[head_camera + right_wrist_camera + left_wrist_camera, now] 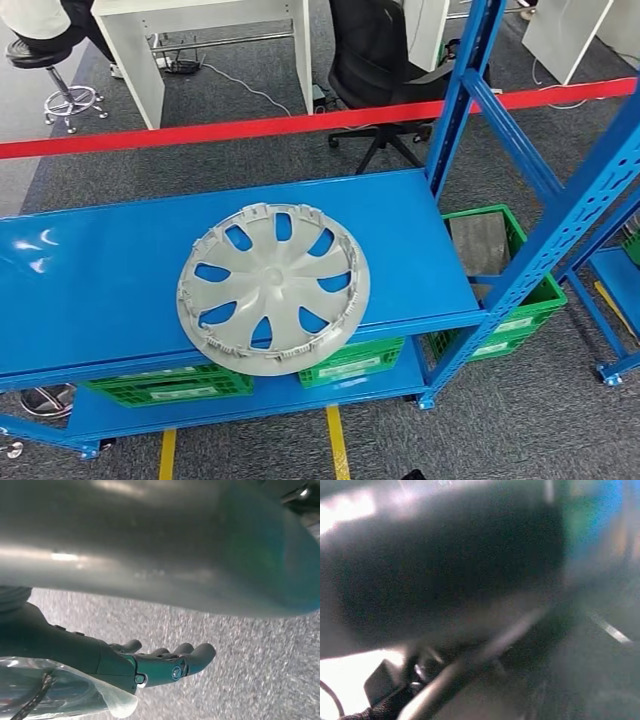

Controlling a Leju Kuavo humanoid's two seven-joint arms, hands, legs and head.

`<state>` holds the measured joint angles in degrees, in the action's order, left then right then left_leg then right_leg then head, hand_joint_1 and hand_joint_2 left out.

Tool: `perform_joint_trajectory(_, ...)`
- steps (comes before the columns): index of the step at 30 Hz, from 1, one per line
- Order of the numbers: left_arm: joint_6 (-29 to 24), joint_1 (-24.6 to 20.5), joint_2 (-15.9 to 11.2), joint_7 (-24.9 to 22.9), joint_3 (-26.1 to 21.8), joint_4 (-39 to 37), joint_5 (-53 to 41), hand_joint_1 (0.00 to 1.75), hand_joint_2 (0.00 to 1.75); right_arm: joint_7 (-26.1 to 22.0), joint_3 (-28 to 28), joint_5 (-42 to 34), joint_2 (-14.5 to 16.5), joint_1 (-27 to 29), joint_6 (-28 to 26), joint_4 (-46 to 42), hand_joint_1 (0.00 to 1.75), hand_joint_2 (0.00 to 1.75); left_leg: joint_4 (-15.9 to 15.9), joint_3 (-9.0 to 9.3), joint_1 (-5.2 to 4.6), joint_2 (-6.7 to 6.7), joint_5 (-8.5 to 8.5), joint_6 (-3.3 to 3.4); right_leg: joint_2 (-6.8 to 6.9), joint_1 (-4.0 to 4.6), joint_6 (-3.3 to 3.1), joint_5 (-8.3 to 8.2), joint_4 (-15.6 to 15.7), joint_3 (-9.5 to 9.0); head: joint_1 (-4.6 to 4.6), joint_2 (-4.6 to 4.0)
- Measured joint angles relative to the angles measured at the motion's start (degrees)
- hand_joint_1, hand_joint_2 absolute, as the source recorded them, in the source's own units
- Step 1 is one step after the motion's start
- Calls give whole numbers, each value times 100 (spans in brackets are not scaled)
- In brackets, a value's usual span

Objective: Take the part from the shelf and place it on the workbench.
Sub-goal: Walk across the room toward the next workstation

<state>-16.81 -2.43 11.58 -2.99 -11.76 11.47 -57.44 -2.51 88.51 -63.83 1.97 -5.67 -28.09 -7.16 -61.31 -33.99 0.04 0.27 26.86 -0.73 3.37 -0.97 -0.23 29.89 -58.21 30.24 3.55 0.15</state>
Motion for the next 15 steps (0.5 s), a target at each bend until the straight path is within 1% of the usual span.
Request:
perform_joint_trajectory(1,5,-1,1,-3,-2,0,1,0,175,8,-24,-44,2,-9,36,0,0,0,237,118,-10,27,-58,20,8,15,12,13,-10,0,3,0)
perform_joint_trajectory(2,11,-3,2,-8,-5,0,1,0,175,19,-46,-75,3,-12,61,0,0,44,340,166,-18,46,-54,18,9,27,13,22,-16,5,6,0)
perform_joint_trajectory(4,20,0,7,-16,-11,1,4,0,175,37,-75,-107,4,-11,84,0,0,131,371,171,-23,47,-55,-9,7,37,10,28,-14,6,11,0)
perform_joint_trajectory(5,33,3,9,-22,-18,1,14,0,175,44,-88,-104,4,-10,89,-1,0,175,368,171,-27,47,-46,-11,3,30,11,21,2,-2,11,0)
perform_joint_trajectory(7,117,3,5,-31,-36,1,84,0,175,67,-173,-23,4,0,125,-3,0,175,367,173,-32,48,-37,13,2,25,34,10,37,-17,11,0)
perform_joint_trajectory(11,313,10,-30,-35,-48,1,413,0,0,117,-632,373,4,78,297,-36,0,0,366,180,-34,49,-25,52,1,24,65,-3,75,-40,11,0)
perform_joint_trajectory(15,423,68,-83,-34,-48,11,794,0,0,131,-1162,811,4,173,483,-103,0,0,362,180,-37,50,-21,61,0,22,78,-8,83,-47,10,0)
